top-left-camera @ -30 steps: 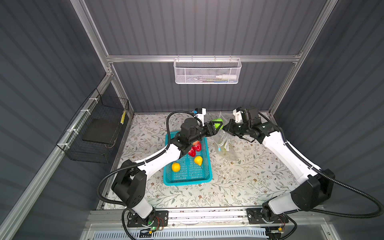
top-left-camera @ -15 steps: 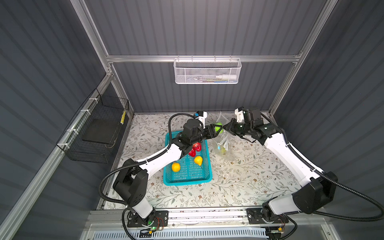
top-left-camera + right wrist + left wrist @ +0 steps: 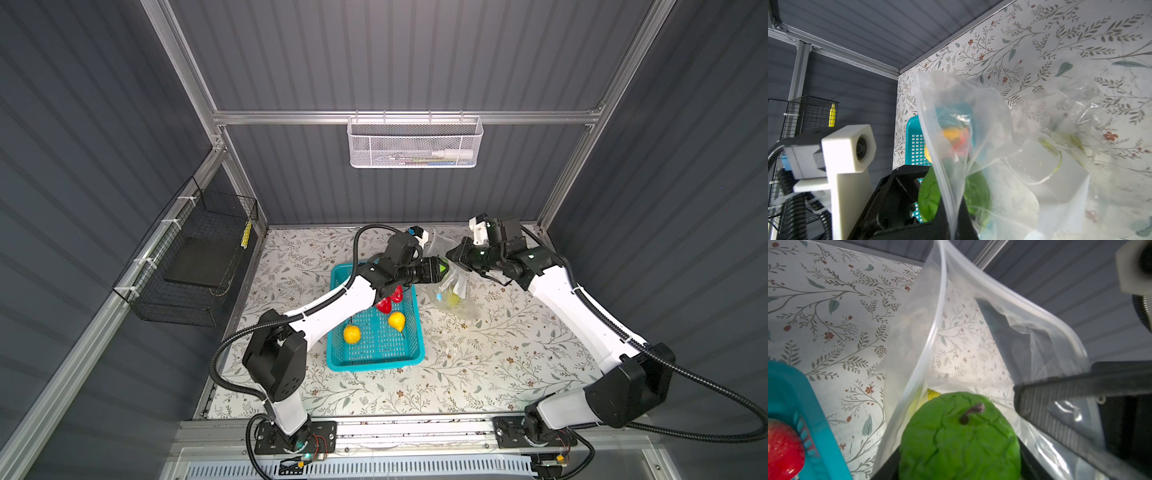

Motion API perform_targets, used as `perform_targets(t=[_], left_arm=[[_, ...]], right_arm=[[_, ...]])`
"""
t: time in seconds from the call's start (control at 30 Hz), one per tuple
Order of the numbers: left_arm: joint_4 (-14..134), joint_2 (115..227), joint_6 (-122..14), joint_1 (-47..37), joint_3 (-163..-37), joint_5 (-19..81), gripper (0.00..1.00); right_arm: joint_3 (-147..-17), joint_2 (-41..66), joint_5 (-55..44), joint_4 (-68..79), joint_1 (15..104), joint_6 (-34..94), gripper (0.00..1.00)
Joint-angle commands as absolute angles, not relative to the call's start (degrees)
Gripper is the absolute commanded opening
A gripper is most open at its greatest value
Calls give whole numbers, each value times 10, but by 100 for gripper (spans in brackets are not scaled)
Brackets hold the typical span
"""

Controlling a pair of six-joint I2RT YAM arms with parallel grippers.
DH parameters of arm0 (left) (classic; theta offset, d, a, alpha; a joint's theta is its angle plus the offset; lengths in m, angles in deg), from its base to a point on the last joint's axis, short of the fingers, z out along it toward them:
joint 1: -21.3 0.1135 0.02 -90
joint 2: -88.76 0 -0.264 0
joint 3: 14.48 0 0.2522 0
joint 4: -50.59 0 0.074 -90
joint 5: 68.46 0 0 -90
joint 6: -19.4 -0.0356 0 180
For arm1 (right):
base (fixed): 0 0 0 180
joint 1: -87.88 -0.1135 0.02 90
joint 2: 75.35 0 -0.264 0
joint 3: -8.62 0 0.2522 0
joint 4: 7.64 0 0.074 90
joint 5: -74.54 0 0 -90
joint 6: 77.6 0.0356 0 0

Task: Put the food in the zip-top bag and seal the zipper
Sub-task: 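Lower the green apple into the bag and open the left gripper, then withdraw the empty left gripper back over the teal basket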

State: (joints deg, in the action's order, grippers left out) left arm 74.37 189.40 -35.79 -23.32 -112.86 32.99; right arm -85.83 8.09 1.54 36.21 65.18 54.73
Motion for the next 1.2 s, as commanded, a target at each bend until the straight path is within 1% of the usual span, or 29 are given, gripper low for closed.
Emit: perform_targets(t=[0.0, 0.1, 0.23, 0.3, 0.43, 0.87, 1.1, 1.17], left_arm=[[821, 1907, -395, -243, -1160, 306, 62], [823, 1907, -392, -244, -1164, 297, 66], [823, 1902, -391, -244, -1167, 290, 77], [818, 1899, -389, -244, -1167, 294, 81], [800, 1885, -378, -244, -1165, 309, 86], [722, 1804, -356, -230, -1129, 295, 92], [731, 1760, -351, -176, -1098, 277, 93], [738, 1745, -346, -150, -1061, 276, 93]], right_arm=[[-866, 89, 27, 367, 647, 536, 0], [-865, 90, 23, 368, 647, 535, 0], [-866, 89, 19, 372, 647, 531, 0], [-865, 89, 18, 373, 647, 531, 0], [-864, 89, 16, 373, 647, 529, 0], [-863, 88, 0, 384, 649, 520, 0], [-859, 84, -4, 384, 649, 520, 0], [-860, 83, -4, 385, 650, 519, 0]])
